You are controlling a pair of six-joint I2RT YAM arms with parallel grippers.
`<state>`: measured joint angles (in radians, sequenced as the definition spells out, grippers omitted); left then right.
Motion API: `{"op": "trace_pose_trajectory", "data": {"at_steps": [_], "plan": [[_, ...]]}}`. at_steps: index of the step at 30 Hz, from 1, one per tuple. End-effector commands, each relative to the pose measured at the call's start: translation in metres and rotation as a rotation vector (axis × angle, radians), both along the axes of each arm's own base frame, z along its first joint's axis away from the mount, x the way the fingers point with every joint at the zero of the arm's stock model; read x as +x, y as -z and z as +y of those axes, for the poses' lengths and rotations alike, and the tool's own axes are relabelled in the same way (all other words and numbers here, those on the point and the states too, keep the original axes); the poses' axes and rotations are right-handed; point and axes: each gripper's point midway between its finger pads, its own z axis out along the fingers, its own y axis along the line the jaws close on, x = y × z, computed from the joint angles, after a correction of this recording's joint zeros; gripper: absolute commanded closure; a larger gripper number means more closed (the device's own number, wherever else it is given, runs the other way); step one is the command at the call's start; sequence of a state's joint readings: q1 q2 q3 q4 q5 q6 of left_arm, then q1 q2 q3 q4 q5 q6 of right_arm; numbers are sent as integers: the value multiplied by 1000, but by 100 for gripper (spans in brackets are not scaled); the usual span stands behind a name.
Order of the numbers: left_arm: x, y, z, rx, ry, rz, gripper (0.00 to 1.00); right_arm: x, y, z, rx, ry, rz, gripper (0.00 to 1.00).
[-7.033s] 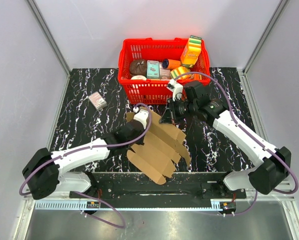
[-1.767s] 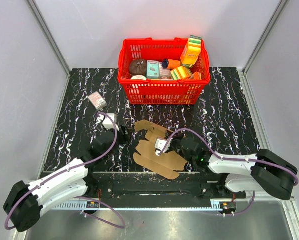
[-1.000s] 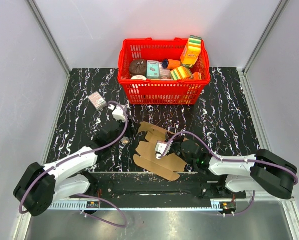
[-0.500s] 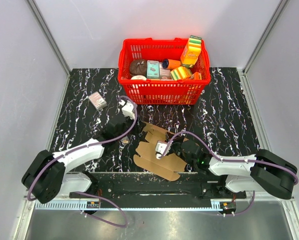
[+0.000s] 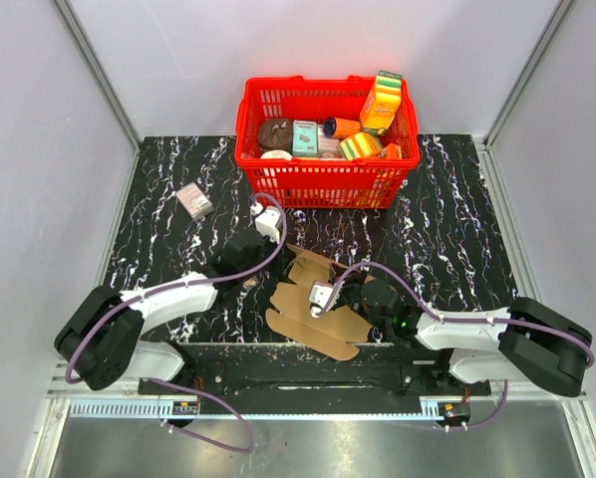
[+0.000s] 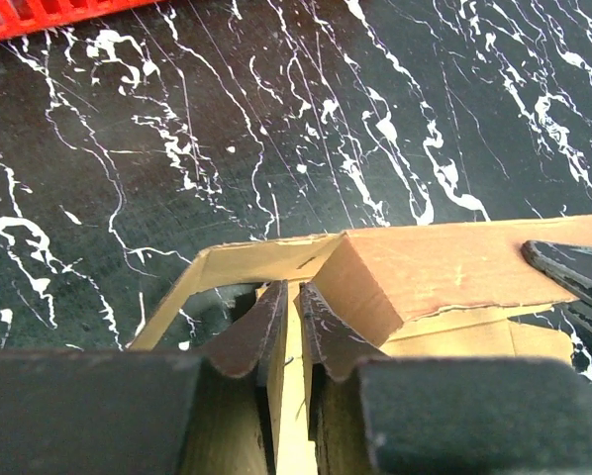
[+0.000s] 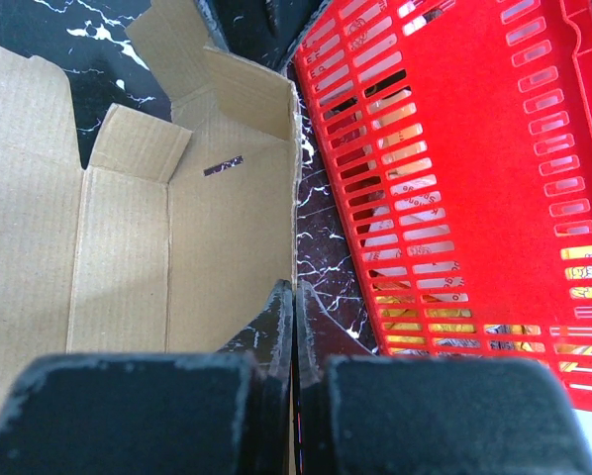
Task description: Fold the paper box
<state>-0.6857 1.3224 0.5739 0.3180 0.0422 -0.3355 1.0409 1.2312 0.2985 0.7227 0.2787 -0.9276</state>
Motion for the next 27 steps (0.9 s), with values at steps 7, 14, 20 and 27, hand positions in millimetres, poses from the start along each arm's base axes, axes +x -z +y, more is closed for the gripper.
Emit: {"op": "trace_pose_trajectory", "data": {"at_steps": [7,14,20,27], "plan": [[-8,-22,-28,-73,81,-32,88,2,-14,7,75,10,-17,100],[-10,-22,-30,-76,76,-27,89,1,-15,6,77,12,-19,100],[-9,-43,-12,-57,19,-90,84,1,-15,5,74,14,-21,100],[10,-98,28,-105,-101,-216,50,0,-14,4,65,12,-21,100]]}}
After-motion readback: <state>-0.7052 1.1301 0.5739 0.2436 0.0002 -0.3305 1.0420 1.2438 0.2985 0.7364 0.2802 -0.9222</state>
